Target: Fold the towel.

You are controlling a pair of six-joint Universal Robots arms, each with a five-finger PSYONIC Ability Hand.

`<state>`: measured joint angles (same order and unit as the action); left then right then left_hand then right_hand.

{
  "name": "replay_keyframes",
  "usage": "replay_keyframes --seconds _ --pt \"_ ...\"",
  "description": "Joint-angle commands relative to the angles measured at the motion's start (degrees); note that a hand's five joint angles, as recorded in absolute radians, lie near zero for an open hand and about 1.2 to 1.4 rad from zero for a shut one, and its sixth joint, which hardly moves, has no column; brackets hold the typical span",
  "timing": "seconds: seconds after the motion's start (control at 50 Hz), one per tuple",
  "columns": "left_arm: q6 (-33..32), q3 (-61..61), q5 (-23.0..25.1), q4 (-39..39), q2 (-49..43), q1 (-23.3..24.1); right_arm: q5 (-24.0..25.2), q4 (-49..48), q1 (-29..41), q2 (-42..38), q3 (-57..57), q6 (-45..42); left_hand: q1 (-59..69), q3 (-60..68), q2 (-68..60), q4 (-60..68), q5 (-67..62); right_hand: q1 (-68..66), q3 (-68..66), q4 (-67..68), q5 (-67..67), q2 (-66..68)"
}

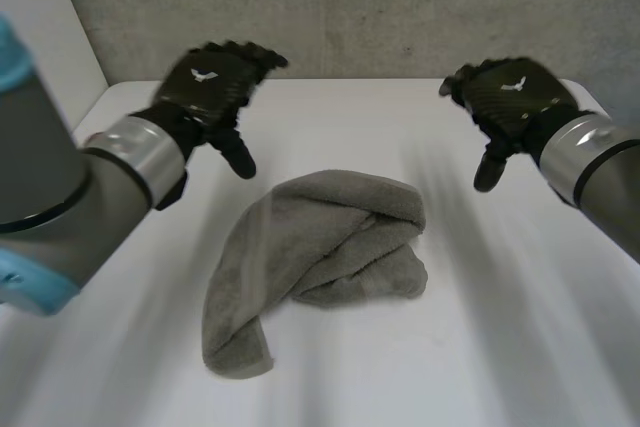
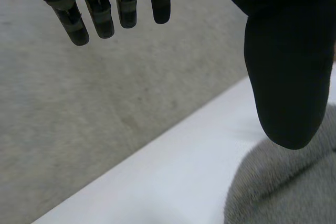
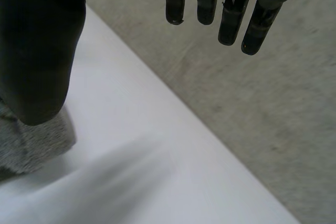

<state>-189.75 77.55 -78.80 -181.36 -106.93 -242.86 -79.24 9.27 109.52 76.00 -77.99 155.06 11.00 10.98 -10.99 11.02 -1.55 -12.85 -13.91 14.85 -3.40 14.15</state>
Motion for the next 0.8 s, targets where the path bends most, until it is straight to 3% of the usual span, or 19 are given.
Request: replay_keyframes --seconds 0.02,0.1,0.2,0.26,0.32,0.34,0.36,0.38,0.42,0.46,0.56,0.58,0.6,0.62,0.64,0.66,0.7,0.72,0.8 --pt "-4.1 -8.4 2.4 0.1 -11.5 0.3 4.7 -0.4 -0.8 -6.9 2.1 10.6 2.1 2.1 -2.1 2.1 -1.5 2.8 3.9 -4.9 3.4 -4.1" --pt "-5.7 -11.6 6.3 0.7 -17.9 0.4 10.6 -1.8 -0.9 -14.0 3.6 19.9 7.4 7.5 -7.4 7.4 -6.9 2.8 3.9 -4.9 3.4 -4.1" --pt "-8.8 -12.0 11.6 2.1 -22.1 0.4 12.4 -4.1 -0.5 -18.3 5.3 24.4 8.6 8.7 -8.6 8.6 -8.1 2.8 3.9 -4.9 3.4 -4.1" --pt "-10.5 -12.2 11.9 2.5 -24.2 0.4 13.0 -6.7 -0.1 -22.7 6.9 26.3 11.3 11.3 -11.3 11.3 -10.8 0.6 1.6 -2.6 1.1 -1.9" --pt "-11.7 -12.3 11.9 2.6 -25.4 0.4 12.4 -7.1 0.8 -26.0 9.0 26.3 21.9 21.9 -21.9 21.8 -21.3 -10.5 -9.5 8.5 -10.0 9.2" --pt "-11.7 -12.3 11.9 2.6 -25.4 0.4 12.1 -6.9 1.5 -27.5 10.5 26.4 21.9 21.9 -21.9 21.9 -21.4 -22.3 -21.3 20.3 -21.8 21.0" --pt "-12.0 -12.7 12.0 2.6 -25.6 0.4 11.7 -6.5 2.0 -28.4 11.8 26.4 37.1 37.1 -37.1 37.1 -36.5 -36.3 -35.2 34.3 -35.7 35.0" --pt "-12.2 -13.0 11.8 2.6 -25.4 0.4 11.7 -6.5 2.0 -28.5 11.8 26.4 63.0 63.1 -63.1 63.0 -62.5 -36.4 -35.4 34.4 -35.9 35.1" --pt "-12.3 -13.2 11.7 2.2 -25.1 0.5 11.1 -5.8 2.1 -28.8 14.6 26.4 68.9 69.0 -69.0 68.9 -68.4 -67.0 -65.9 65.0 -66.5 65.7" --pt "-12.5 -13.6 11.8 1.6 -24.0 0.9 10.6 -5.8 2.1 -28.5 16.4 26.4 69.0 69.0 -69.0 69.0 -68.4 -67.2 -66.1 65.1 -66.6 65.9" --pt "-12.4 -17.3 5.7 -8.4 -17.5 1.0 6.0 -9.5 2.2 -20.8 20.7 25.4 69.0 69.0 -69.0 69.0 -68.4 -67.2 -66.1 65.1 -66.6 65.9" --pt "-12.3 -17.8 0.7 -13.8 -15.0 1.3 3.5 -15.8 2.3 -16.2 19.7 25.4 69.0 69.0 -69.0 69.0 -68.4 -67.2 -66.1 65.1 -66.6 65.9" --pt "-11.7 -17.6 -5.1 -20.4 -11.8 1.3 3.5 -15.9 2.3 -16.2 19.7 25.4 69.0 69.0 -69.0 69.0 -68.4 -67.2 -66.1 65.1 -66.6 65.9" --pt "-11.7 -17.6 -5.1 -20.4 -11.7 1.3 1.4 -24.3 2.4 -11.6 16.9 25.3 69.0 69.0 -69.0 69.0 -68.4 -67.2 -66.1 65.1 -66.6 65.9" --pt "-11.1 -16.4 -10.8 -27.5 -8.3 1.5 0.2 -33.2 2.3 -7.3 13.0 25.6 69.0 69.0 -69.0 69.0 -68.4 -67.2 -66.1 65.1 -66.6 65.9" --pt "-10.4 -14.5 -15.2 -33.1 -5.7 1.6 0.1 -33.3 2.3 -7.3 13.0 25.6 69.0 69.0 -69.0 69.0 -68.4 -67.2 -66.1 65.1 -66.6 65.9" --pt "-9.8 -12.0 -17.2 -38.1 -3.4 1.6 0.6 -41.7 2.3 -1.5 7.1 25.4 69.0 69.0 -69.0 69.0 -68.4 -67.2 -66.1 65.1 -66.6 65.9" --pt "-9.7 -9.2 -17.0 -41.3 -1.8 1.8 0.6 -41.7 2.3 -1.5 7.1 25.4 69.0 69.0 -69.0 69.0 -68.4 -67.2 -66.1 65.1 -66.6 65.9" --pt "-9.6 -3.7 -15.1 -41.4 -0.3 2.7 5.6 -35.4 3.7 -1.8 4.6 24.3 69.0 69.0 -69.0 69.0 -68.4 -67.2 -66.1 65.1 -66.6 65.9"
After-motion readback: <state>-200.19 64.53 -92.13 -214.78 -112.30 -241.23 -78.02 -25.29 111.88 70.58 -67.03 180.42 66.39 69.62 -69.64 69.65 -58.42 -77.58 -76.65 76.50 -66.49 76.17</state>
